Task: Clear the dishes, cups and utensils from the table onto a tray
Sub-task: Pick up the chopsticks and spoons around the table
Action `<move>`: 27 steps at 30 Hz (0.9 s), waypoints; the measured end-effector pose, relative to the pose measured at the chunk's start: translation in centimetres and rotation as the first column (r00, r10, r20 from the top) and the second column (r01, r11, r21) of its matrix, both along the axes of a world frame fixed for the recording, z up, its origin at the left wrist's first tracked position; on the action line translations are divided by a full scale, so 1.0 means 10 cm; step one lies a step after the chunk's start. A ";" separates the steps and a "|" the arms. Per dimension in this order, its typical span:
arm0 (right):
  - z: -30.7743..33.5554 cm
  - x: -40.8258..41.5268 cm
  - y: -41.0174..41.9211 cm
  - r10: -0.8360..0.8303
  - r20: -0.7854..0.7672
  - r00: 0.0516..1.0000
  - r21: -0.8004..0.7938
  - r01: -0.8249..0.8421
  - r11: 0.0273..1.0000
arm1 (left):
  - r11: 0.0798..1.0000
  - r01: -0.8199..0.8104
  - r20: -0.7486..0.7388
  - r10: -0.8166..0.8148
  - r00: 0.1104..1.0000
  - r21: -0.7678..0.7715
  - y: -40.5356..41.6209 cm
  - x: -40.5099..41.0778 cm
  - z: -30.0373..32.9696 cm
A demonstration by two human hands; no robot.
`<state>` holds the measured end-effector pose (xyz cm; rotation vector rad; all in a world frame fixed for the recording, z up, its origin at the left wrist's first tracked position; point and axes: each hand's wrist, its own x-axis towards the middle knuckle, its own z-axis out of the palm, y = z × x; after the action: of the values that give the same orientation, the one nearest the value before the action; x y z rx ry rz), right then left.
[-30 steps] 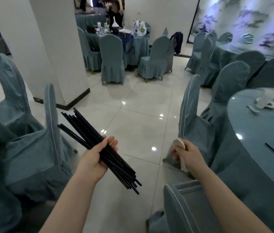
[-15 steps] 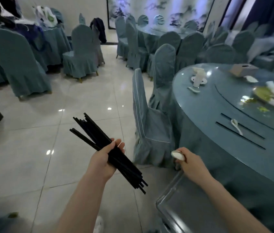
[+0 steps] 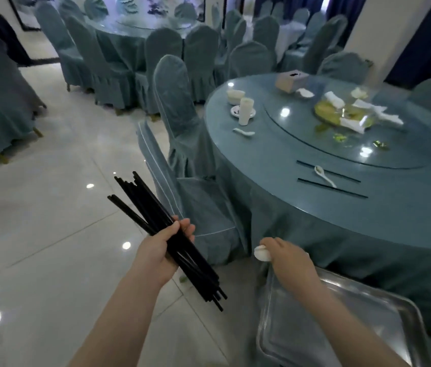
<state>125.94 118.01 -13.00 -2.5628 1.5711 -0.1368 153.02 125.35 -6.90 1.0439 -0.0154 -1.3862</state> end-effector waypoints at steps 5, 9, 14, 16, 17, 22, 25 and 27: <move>-0.03 -0.23 -0.53 -0.275 0.067 0.959 0.115 0.267 0.957 | 0.994 0.107 0.019 -0.107 0.994 0.003 -0.74 0.05 -0.02; -0.06 -0.47 -1.29 -0.531 0.208 0.822 0.204 0.494 0.845 | 0.988 0.155 0.032 -0.155 0.987 0.001 -1.45 0.03 -0.10; -0.18 -0.83 -2.55 -0.609 0.344 0.715 0.174 0.589 0.789 | 0.986 0.163 0.052 -0.165 0.985 0.041 -2.58 -0.05 -0.24; -0.24 -0.99 -3.06 -0.664 0.367 0.651 0.214 0.635 0.742 | 0.985 0.159 0.046 -0.162 0.986 0.063 -3.05 -0.10 -0.28; -0.28 -1.06 -3.29 -0.703 0.370 0.607 0.246 0.666 0.704 | 0.984 0.158 0.047 -0.162 0.986 0.077 -3.27 -0.13 -0.30; -0.44 -1.34 -4.18 -0.802 0.262 0.537 0.348 0.722 0.598 | 0.978 0.169 0.058 -0.177 0.983 0.123 -4.12 -0.28 -0.36; -0.52 -1.43 -4.49 -0.840 0.158 0.520 0.390 0.748 0.537 | 0.972 0.177 0.043 -0.185 0.982 0.153 -4.47 -0.34 -0.41; -0.57 -1.45 -4.62 -0.856 0.107 0.506 0.406 0.764 0.502 | 0.968 0.188 0.033 -0.196 0.980 0.165 -4.65 -0.36 -0.45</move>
<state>111.44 71.76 -18.74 -1.2600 2.3078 -0.3169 149.43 78.83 -11.41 1.2375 -0.0423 -1.5561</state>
